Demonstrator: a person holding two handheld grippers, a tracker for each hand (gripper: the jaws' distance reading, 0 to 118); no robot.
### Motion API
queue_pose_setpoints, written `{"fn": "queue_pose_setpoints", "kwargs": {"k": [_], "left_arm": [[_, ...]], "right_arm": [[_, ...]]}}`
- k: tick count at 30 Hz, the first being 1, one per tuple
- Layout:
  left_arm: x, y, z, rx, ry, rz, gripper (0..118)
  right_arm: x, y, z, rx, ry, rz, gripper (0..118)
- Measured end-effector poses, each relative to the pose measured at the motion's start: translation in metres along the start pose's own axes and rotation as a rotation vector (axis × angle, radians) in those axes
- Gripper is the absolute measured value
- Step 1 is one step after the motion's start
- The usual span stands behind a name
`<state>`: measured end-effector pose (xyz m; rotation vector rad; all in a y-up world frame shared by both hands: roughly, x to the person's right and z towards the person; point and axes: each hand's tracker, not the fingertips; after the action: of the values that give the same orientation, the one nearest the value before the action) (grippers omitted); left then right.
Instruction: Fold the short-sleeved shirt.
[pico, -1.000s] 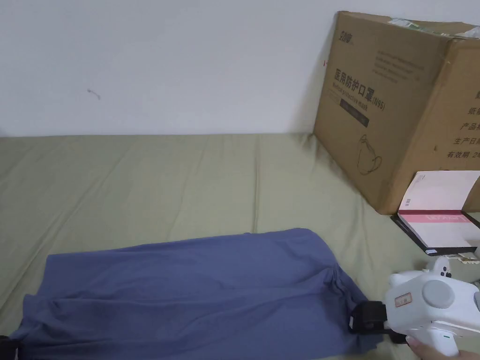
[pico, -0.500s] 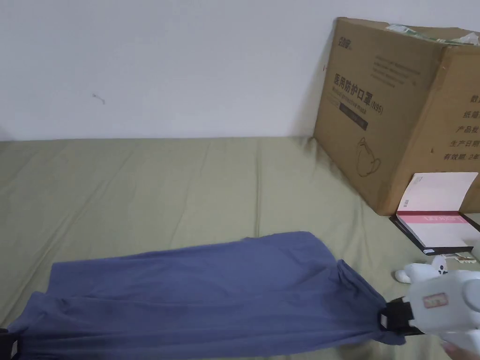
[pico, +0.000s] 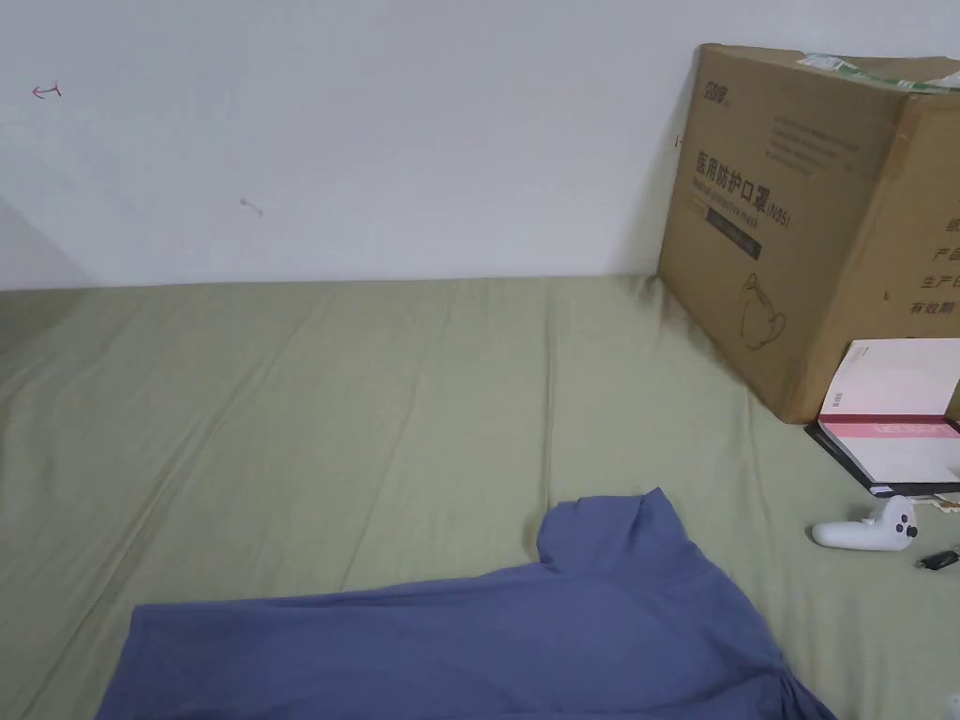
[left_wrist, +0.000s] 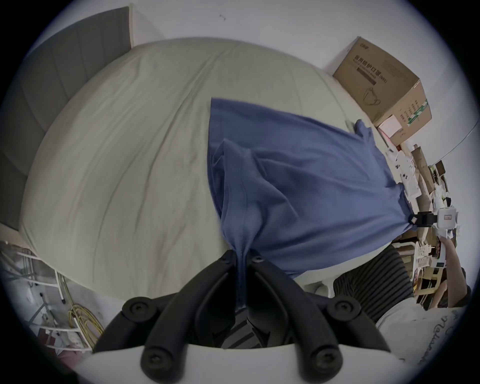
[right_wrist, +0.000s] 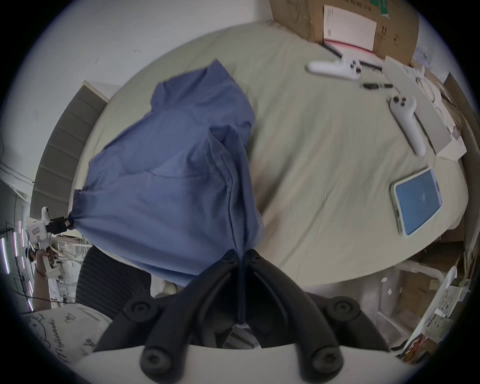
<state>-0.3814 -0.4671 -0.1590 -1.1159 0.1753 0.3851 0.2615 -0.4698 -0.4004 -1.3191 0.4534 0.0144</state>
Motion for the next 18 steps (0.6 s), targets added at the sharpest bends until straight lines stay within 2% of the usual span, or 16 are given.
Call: {"fn": "queue_pose_setpoints", "kwargs": {"k": [4,7,8,9,10,11,12,15,18], "left_arm": [[0.004,-0.001,-0.021,-0.059,0.048,0.006,5],[0.001,0.000,-0.031,-0.073,0.065,-0.024,14],[-0.001,0.002,-0.030,-0.077,0.065,-0.022,14],[-0.006,0.001,-0.031,-0.100,0.058,0.005,41],[-0.009,0.000,-0.032,-0.118,0.027,0.043,70],[-0.012,-0.001,-0.030,-0.121,-0.006,0.077,98],[-0.014,-0.001,-0.023,-0.096,-0.035,0.099,112],[0.006,0.002,0.016,0.027,-0.059,0.101,110],[0.027,0.019,0.061,0.265,-0.053,0.044,110]], "right_arm": [[0.004,0.006,-0.028,-0.013,-0.045,0.005,4],[-0.002,0.007,-0.029,-0.001,-0.078,-0.005,21],[-0.003,0.007,-0.028,0.008,-0.121,-0.020,21],[-0.003,0.008,-0.028,0.002,-0.155,-0.043,62],[-0.002,0.009,-0.026,0.007,-0.149,-0.056,93],[-0.002,0.008,-0.020,0.026,-0.133,-0.060,106],[-0.004,0.011,-0.014,0.043,-0.115,-0.070,106],[-0.020,0.014,0.012,0.141,-0.081,-0.084,106],[-0.050,0.021,0.047,0.324,-0.055,-0.008,106]]}}
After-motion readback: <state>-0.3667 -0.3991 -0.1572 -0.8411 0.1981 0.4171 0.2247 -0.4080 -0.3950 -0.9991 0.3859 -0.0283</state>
